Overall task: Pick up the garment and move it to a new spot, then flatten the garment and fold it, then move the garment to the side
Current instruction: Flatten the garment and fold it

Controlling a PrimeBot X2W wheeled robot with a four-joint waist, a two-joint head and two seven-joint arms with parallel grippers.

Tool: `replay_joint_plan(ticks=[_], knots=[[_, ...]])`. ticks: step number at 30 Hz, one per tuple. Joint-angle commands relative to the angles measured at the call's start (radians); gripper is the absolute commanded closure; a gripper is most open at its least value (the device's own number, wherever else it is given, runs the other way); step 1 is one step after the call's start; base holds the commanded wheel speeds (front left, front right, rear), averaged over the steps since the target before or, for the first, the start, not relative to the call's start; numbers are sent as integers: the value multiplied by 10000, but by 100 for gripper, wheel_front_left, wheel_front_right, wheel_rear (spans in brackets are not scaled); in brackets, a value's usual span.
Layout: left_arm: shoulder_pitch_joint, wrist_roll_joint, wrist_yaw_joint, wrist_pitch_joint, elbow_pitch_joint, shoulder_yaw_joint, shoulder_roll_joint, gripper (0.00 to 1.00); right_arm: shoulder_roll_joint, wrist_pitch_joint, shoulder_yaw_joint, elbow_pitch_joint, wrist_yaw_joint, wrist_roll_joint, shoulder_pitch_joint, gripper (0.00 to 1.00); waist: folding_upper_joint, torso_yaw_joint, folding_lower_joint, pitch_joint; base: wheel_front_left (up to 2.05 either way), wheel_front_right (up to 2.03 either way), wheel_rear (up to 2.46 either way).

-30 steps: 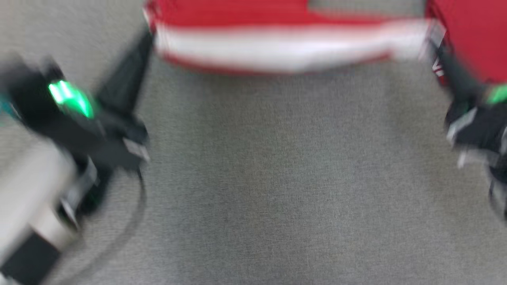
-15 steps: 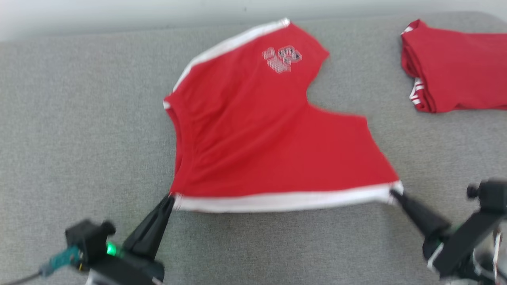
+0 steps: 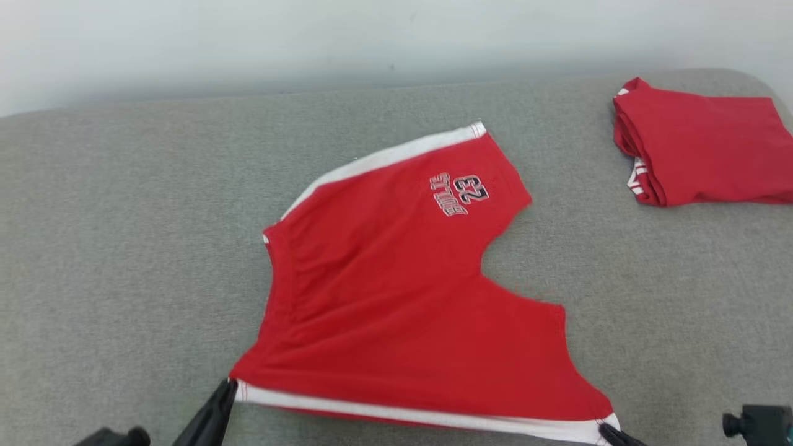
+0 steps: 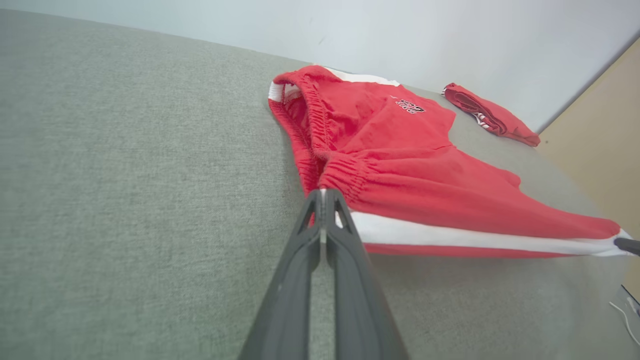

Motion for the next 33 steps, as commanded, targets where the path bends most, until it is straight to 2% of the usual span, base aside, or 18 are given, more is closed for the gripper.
replay_joint_plan(ticks=[1,6,11,15,24,33], knots=[[345,120,30,-29,-43,111,-2,100,71,-108,-260,-158,-1,148,329,100,1,125,1,-96,0,0,0],[323,367,23,-29,-276,-467,-312,100,167,-245,-961,-300,-1,-20,583,100,1,245,1,-35,0,0,0],[-258,548,19,-27,-625,-937,-734,100,129,-148,-1860,-292,-1,-197,9,100,1,426,1,173,0,0,0],[-539,440,18,-29,-759,-934,-946,100,115,123,-2283,-176,-1,-197,-587,100,1,581,1,263,0,0,0],[-2045,394,17,-28,-606,-931,-1386,100,401,1338,-2623,997,-1,-604,-3327,100,1,1309,1,710,0,0,0],[-4068,130,17,-29,223,-952,-1510,100,1282,2502,-1896,3000,1,-1610,-7032,100,1,1587,1,1494,0,0,0]])
